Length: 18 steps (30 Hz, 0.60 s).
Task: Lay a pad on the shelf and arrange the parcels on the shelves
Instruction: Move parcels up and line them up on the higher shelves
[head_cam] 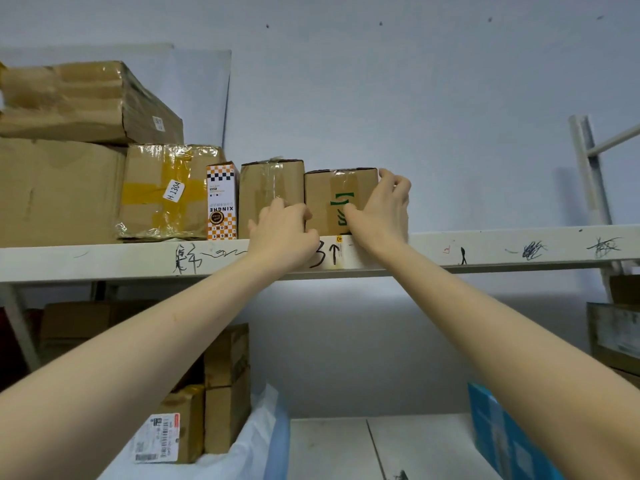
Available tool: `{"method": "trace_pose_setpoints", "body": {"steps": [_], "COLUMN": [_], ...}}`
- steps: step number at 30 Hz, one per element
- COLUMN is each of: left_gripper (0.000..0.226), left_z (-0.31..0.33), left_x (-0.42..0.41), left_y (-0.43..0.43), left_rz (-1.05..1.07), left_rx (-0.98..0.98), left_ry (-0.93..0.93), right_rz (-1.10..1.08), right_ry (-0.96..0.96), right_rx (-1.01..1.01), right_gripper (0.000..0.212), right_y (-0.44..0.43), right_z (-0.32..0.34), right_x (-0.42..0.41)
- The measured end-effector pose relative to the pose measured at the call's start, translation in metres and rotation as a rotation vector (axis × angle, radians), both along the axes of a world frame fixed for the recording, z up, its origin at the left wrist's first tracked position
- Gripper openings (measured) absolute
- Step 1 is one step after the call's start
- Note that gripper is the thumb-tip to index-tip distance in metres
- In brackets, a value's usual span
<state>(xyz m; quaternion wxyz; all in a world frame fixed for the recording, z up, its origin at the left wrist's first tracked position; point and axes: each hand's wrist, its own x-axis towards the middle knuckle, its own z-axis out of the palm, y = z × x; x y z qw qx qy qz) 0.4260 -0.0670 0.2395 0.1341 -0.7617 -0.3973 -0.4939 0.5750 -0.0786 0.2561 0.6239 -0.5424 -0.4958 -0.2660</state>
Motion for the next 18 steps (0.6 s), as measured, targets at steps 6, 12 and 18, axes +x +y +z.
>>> {"method": "trace_pose_setpoints", "body": {"steps": [6, 12, 18], "left_gripper": [0.033, 0.031, 0.033], "left_z": [-0.027, -0.073, -0.140], "left_x": [0.008, 0.011, 0.016], "left_y": [-0.021, -0.043, -0.048], "left_rz": [-0.175, -0.353, -0.411], "left_rx": [0.117, 0.114, -0.109], "left_ry": [-0.033, -0.057, -0.029], "right_rz": [0.044, 0.042, 0.126], "right_ry": [-0.151, -0.176, 0.047], "right_rx": [0.091, 0.010, -0.196], "right_gripper": [0.058, 0.046, 0.037], "right_y": [-0.014, -0.039, -0.076], "right_z": [-0.055, -0.122, -0.213], "right_x": [-0.001, 0.005, 0.016]}}
